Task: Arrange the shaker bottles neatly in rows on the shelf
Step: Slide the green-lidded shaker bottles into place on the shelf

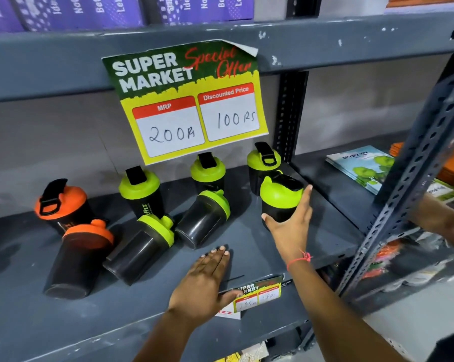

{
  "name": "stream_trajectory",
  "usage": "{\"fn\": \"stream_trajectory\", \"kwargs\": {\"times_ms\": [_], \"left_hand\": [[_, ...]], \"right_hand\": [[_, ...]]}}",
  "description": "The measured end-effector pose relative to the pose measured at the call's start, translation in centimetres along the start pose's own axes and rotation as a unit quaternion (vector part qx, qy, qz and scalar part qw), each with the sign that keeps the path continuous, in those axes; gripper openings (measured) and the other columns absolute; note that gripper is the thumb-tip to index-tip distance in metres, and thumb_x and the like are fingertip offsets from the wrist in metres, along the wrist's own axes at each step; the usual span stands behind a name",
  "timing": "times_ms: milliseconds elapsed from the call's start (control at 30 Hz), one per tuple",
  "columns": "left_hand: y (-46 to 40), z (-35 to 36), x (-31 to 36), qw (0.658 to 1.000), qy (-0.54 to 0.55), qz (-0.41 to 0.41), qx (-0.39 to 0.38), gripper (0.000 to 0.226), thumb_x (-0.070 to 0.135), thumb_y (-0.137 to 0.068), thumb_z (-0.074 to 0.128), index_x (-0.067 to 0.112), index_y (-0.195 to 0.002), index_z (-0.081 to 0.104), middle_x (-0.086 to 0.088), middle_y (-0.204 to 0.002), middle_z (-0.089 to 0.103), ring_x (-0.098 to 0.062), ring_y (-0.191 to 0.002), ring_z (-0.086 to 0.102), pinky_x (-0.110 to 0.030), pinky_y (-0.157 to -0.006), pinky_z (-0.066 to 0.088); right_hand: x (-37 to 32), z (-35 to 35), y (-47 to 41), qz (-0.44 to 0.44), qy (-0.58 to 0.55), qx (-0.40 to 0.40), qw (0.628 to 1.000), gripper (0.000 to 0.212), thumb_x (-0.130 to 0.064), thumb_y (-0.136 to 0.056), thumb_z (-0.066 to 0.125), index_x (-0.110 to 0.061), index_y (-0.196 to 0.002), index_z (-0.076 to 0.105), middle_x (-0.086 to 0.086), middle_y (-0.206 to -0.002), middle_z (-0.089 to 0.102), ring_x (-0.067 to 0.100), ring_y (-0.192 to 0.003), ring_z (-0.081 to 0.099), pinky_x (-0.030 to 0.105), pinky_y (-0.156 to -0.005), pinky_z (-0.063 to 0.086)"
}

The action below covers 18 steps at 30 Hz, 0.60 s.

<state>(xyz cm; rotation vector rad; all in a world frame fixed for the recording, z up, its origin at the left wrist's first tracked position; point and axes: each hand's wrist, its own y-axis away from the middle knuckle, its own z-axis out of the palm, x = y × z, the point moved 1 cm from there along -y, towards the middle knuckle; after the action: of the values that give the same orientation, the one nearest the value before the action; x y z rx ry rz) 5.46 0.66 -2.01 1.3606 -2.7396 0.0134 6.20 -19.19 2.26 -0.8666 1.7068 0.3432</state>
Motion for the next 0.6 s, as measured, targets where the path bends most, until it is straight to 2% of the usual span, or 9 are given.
{"fn": "stream_trajectory", "kwargs": {"times_ms": [100,133,200,267,333,400,467,533,600], "left_hand": [[-0.2,0.3,0.0,0.999,0.031,0.028,0.015,0.100,0.080,-0.065,-0.003,0.019,-0.143,0.011,0.007,-0.147,0.001,-0.005,-0.135,0.006,-0.031,-0.107,-0.009],[-0.3,0.4,0.0,0.999,0.026,0.030,0.033,0.100,0.080,-0.064,-0.003,0.020,-0.143,0.008,0.008,-0.144,-0.004,-0.004,-0.134,0.003,-0.030,-0.106,-0.011],[-0.2,-0.1,0.1,0.998,0.008,0.022,0.063,0.093,0.077,-0.072,0.001,0.017,-0.141,0.021,0.005,-0.144,0.007,-0.006,-0.133,0.020,-0.032,-0.108,0.003],[-0.1,-0.1,0.2,1.000,0.011,0.003,0.000,0.085,0.072,-0.081,0.003,0.017,-0.133,0.040,0.001,-0.141,0.039,-0.007,-0.124,0.044,-0.028,-0.104,0.021],[-0.1,0.1,0.3,0.999,0.020,0.011,-0.022,0.081,0.069,-0.084,0.005,0.017,-0.124,0.051,0.002,-0.127,0.059,-0.009,-0.112,0.057,-0.020,-0.104,0.026],[-0.1,0.0,0.4,0.999,0.025,0.011,-0.036,0.080,0.069,-0.084,0.007,0.016,-0.123,0.052,0.002,-0.124,0.062,-0.010,-0.110,0.059,-0.021,-0.105,0.023],[0.0,-0.2,0.4,1.000,0.021,0.004,-0.016,0.082,0.069,-0.084,0.004,0.017,-0.124,0.052,0.002,-0.127,0.059,-0.009,-0.111,0.057,-0.021,-0.100,0.035],[0.2,-0.4,0.3,0.999,0.029,-0.002,-0.018,0.096,0.076,-0.075,-0.005,0.014,-0.135,0.037,0.000,-0.143,0.036,-0.010,-0.128,0.041,-0.026,-0.106,0.029],[0.1,-0.1,0.2,0.998,0.045,0.032,-0.003,0.114,0.084,-0.055,-0.018,0.016,-0.143,0.007,0.002,-0.152,0.004,-0.012,-0.140,0.010,-0.026,-0.109,-0.003]], "right_hand": [[0.3,0.2,0.1,0.012,-0.009,0.013,1.000,0.114,-0.010,-0.071,0.079,-0.024,-0.151,-0.001,0.013,-0.149,0.027,0.030,-0.137,0.035,0.037,-0.103,0.039],[0.4,0.3,0.2,0.014,-0.013,0.013,1.000,0.115,-0.010,-0.071,0.079,-0.025,-0.151,-0.001,0.013,-0.149,0.026,0.030,-0.137,0.034,0.037,-0.104,0.038],[0.6,0.1,0.2,0.020,-0.019,0.004,1.000,0.116,-0.008,-0.071,0.079,-0.025,-0.151,-0.003,0.014,-0.149,0.025,0.030,-0.138,0.032,0.036,-0.106,0.036],[0.7,-0.3,0.4,0.027,-0.023,-0.006,0.999,0.116,-0.005,-0.071,0.078,-0.025,-0.151,-0.004,0.013,-0.151,0.021,0.030,-0.140,0.029,0.037,-0.110,0.032],[0.3,-1.3,0.9,0.021,-0.029,-0.003,0.999,0.110,0.004,-0.072,0.072,-0.023,-0.151,0.001,0.013,-0.154,0.017,0.028,-0.143,0.025,0.035,-0.113,0.028],[-1.1,-3.1,1.1,-0.006,-0.062,0.046,0.997,0.095,0.016,-0.073,0.059,-0.016,-0.150,0.015,0.014,-0.154,0.021,0.022,-0.142,0.027,0.025,-0.112,0.026],[-3.4,-5.3,0.0,-0.096,-0.055,0.108,0.988,0.074,0.021,-0.070,0.048,-0.005,-0.139,0.042,0.019,-0.145,0.037,0.015,-0.133,0.037,0.013,-0.109,0.027],[-6.3,-6.7,-2.7,-0.193,0.026,0.036,0.980,0.062,0.022,-0.066,0.044,-0.001,-0.121,0.061,0.020,-0.134,0.053,0.022,-0.126,0.048,0.016,-0.104,0.033],[-9.2,-6.7,-4.9,-0.220,0.185,-0.186,0.940,0.057,0.019,-0.072,0.047,-0.008,-0.119,0.065,0.011,-0.137,0.056,0.024,-0.129,0.049,0.014,-0.100,0.032]]}}
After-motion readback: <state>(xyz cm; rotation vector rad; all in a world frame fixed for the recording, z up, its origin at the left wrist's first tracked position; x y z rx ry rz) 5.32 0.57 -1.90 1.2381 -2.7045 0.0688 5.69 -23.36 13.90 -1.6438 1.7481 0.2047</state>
